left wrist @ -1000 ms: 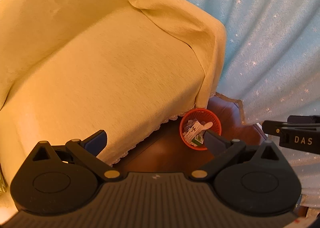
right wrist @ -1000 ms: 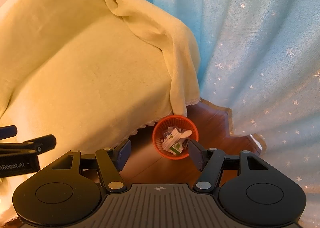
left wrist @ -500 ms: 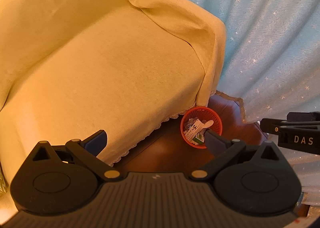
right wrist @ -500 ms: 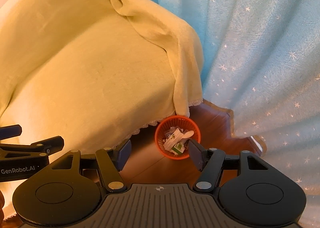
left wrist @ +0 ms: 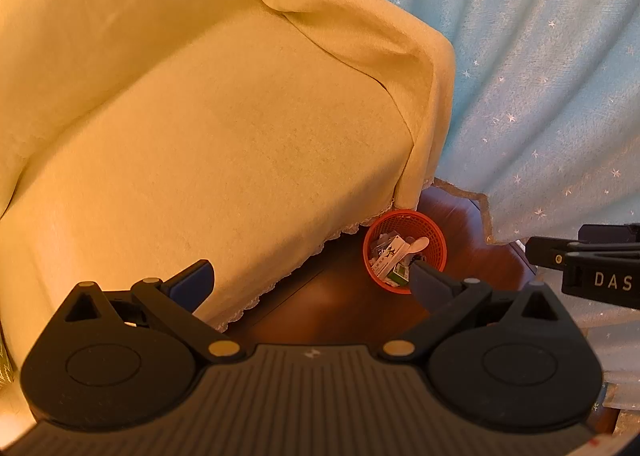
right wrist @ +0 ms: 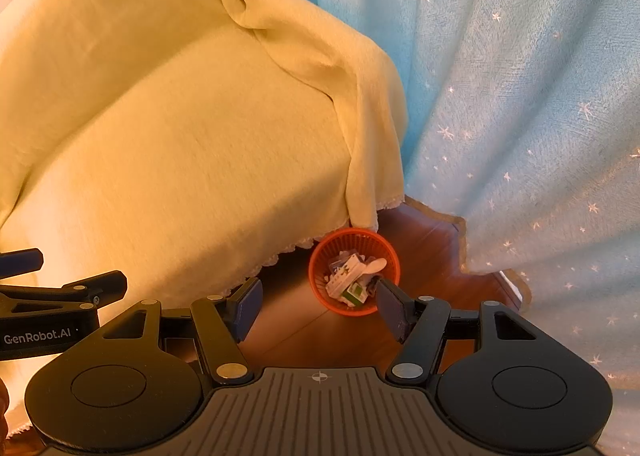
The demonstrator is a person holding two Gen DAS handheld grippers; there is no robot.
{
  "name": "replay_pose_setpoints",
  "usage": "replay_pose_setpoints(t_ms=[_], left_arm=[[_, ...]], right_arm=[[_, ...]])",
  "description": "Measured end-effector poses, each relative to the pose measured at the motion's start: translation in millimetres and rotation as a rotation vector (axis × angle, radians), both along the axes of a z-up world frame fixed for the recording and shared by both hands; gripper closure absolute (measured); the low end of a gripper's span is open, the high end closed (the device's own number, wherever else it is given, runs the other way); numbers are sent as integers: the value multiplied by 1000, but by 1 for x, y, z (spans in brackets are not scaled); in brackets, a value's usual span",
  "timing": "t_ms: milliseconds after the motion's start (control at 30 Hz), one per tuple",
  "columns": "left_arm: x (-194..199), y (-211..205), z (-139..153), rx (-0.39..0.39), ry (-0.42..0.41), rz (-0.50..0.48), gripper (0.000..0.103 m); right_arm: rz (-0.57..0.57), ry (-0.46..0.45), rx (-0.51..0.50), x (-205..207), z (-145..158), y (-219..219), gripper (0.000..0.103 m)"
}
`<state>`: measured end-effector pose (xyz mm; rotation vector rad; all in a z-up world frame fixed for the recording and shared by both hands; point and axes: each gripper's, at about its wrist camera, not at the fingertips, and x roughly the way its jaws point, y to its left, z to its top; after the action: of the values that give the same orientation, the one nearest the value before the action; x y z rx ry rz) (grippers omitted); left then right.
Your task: Organize objects
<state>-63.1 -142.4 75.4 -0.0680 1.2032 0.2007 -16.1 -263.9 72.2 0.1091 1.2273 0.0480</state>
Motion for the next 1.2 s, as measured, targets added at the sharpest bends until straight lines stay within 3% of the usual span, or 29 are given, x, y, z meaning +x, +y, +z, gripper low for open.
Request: replay_pose_setpoints(t_ms=[1200], left_arm=[[7,4,-1,-1,1,12,1]], right_arm=[[-4,17,5,2,-5,-1,43]])
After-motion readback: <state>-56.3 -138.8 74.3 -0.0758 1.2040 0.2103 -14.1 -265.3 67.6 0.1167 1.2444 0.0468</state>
